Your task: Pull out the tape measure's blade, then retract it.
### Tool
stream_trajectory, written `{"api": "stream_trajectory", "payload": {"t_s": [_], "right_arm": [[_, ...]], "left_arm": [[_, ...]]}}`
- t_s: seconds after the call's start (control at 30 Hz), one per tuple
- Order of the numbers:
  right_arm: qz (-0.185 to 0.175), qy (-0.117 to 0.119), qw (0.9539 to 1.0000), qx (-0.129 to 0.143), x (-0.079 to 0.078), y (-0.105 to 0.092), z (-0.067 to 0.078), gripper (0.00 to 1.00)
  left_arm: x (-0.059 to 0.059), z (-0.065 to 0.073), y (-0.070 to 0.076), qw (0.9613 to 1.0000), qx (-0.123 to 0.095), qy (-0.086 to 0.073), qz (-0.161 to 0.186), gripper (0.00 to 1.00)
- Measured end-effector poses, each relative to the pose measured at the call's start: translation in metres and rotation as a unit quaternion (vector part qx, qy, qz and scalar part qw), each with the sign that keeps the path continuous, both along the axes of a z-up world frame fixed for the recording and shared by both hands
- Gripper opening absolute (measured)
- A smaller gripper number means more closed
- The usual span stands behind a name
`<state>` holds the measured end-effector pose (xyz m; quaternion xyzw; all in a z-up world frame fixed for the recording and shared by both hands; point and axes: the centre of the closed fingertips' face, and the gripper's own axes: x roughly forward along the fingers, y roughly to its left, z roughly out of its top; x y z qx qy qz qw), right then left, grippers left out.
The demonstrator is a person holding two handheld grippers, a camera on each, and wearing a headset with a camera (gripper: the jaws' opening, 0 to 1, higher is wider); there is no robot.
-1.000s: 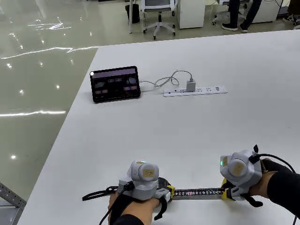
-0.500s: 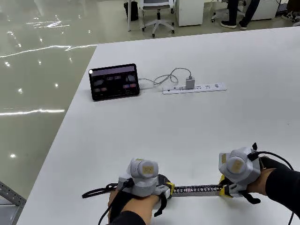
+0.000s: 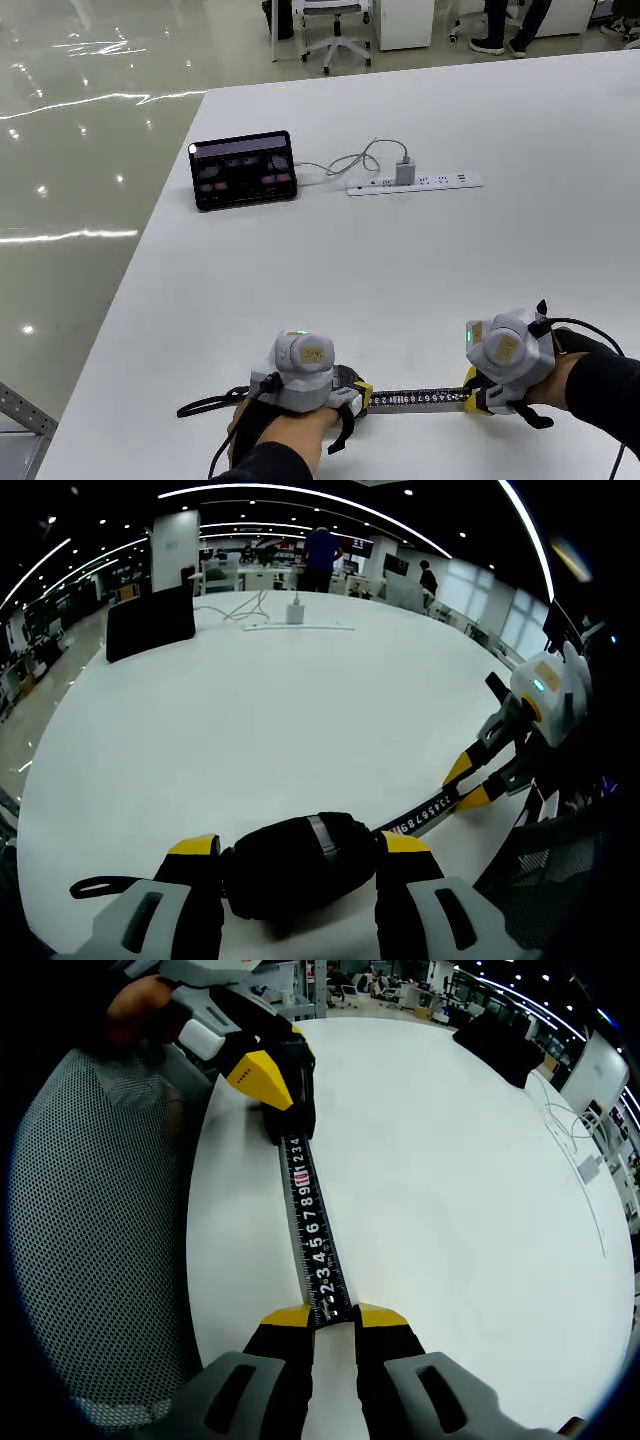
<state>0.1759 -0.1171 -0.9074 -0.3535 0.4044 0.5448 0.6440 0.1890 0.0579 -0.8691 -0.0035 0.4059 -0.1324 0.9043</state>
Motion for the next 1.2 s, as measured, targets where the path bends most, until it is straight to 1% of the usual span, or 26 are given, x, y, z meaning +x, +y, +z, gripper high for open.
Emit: {"api": "stream_trajectory", "payload": {"t_s": [0.17, 0.43, 0.63, 0.8, 1.2], "right_arm": [[0.005, 0.001, 1.0, -0.005, 0.0, 0.002, 0.0, 0.11], [0.006, 0.002, 1.0, -0.006, 0.0, 0.005, -0.001, 0.11], [0.006, 0.002, 1.0, -0.004, 0.0, 0.008, -0.001, 0.11], [0.008, 0.003, 0.9999, -0.007, 0.0, 0.01, -0.001, 0.11], [0.009, 0.003, 0.9999, -0.003, 0.001, 0.014, -0.001, 0.11]], "left_arm": [[0.0, 0.0, 0.0, 1.0, 0.001, 0.001, -0.001, 0.57], [0.0, 0.0, 0.0, 1.0, -0.002, 0.003, 0.001, 0.57], [-0.001, 0.0, 0.0, 1.0, 0.001, 0.003, -0.002, 0.57], [-0.001, 0.0, 0.0, 1.0, 0.0, 0.002, -0.001, 0.57], [-0.001, 0.0, 0.0, 1.0, -0.003, 0.002, 0.0, 0.57]]}}
